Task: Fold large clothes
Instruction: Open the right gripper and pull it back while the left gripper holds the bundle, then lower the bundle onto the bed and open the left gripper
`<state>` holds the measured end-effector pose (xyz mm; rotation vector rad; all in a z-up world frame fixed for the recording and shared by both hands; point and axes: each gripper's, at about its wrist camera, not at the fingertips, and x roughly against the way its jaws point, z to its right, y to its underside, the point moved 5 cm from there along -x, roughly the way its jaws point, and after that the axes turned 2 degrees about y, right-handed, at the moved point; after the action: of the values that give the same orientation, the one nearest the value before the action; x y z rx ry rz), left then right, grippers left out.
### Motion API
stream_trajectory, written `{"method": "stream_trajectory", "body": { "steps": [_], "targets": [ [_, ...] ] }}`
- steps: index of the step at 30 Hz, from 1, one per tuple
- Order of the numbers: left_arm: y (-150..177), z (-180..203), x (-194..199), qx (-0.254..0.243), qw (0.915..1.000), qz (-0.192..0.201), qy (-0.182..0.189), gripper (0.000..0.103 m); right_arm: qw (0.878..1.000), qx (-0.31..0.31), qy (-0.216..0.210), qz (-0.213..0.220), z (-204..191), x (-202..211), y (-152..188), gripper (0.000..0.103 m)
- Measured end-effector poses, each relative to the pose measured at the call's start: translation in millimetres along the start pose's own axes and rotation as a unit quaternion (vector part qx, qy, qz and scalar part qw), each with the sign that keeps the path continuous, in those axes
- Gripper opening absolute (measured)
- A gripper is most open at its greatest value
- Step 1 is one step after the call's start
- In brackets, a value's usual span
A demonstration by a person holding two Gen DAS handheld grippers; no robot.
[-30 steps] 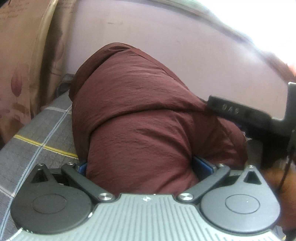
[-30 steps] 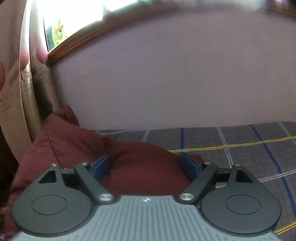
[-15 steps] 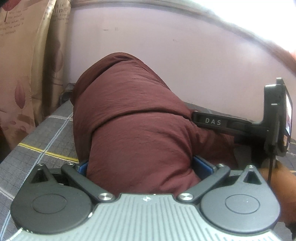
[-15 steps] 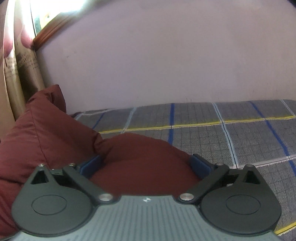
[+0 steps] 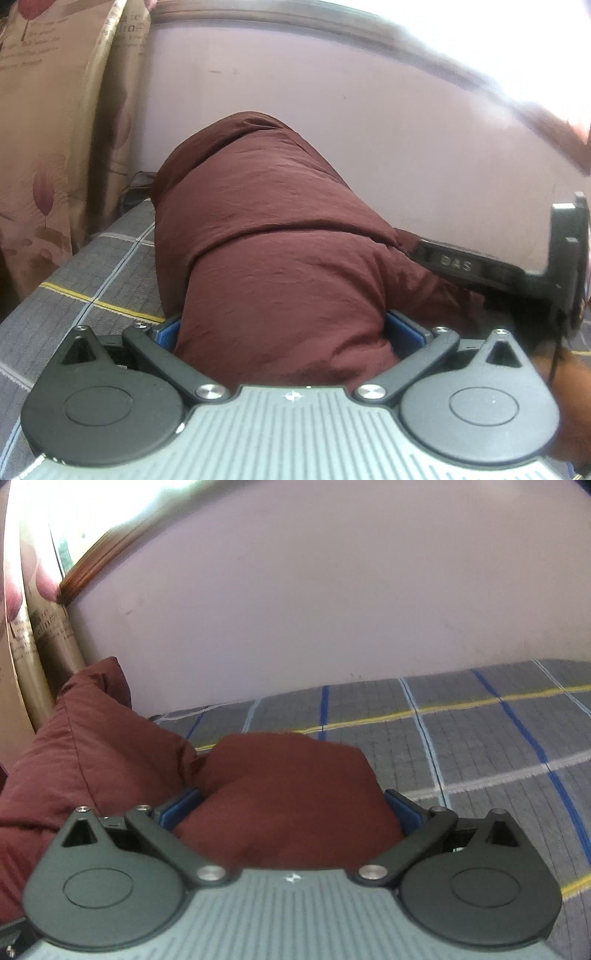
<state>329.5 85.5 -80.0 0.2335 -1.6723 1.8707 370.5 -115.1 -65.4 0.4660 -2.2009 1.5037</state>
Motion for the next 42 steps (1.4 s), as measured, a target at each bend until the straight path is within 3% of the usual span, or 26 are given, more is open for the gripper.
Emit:
{"method": "stream_trajectory", "body": {
  "steps": [6, 11, 16, 21, 33, 42],
  "targets": [
    [-5, -1, 10, 0.006, 0.9999, 0.003, -0.011, 0.103, 0.999, -0.035, -0.019, 0.017, 13, 19, -2, 0.103],
    [-7, -1, 15, 0.011, 0.9998, 0.001, -0.018, 0.103, 0.999, -0.028, -0.025, 0.028, 13, 30, -4, 0.103],
    [-8, 11, 29, -0.017, 0.9987, 0.017, -0.044, 0.103, 0.999, -0.02, -0.026, 0.036, 15, 44, 3, 0.103],
    [-9, 24, 38, -0.055, 0.9961, 0.029, -0.062, 0.103, 0.999, 0.024, -0.008, 0.044, 13, 53, 13, 0.103],
    [-8, 29, 51, -0.061, 0.9953, 0.039, -0.065, 0.103, 0.996, 0.07, 0.019, 0.046, 18, 62, 30, 0.103],
    [-7, 47, 77, -0.089, 0.985, 0.083, -0.123, 0.103, 0.995, 0.079, 0.029, 0.047, 30, 83, 43, 0.103]
  ]
}}
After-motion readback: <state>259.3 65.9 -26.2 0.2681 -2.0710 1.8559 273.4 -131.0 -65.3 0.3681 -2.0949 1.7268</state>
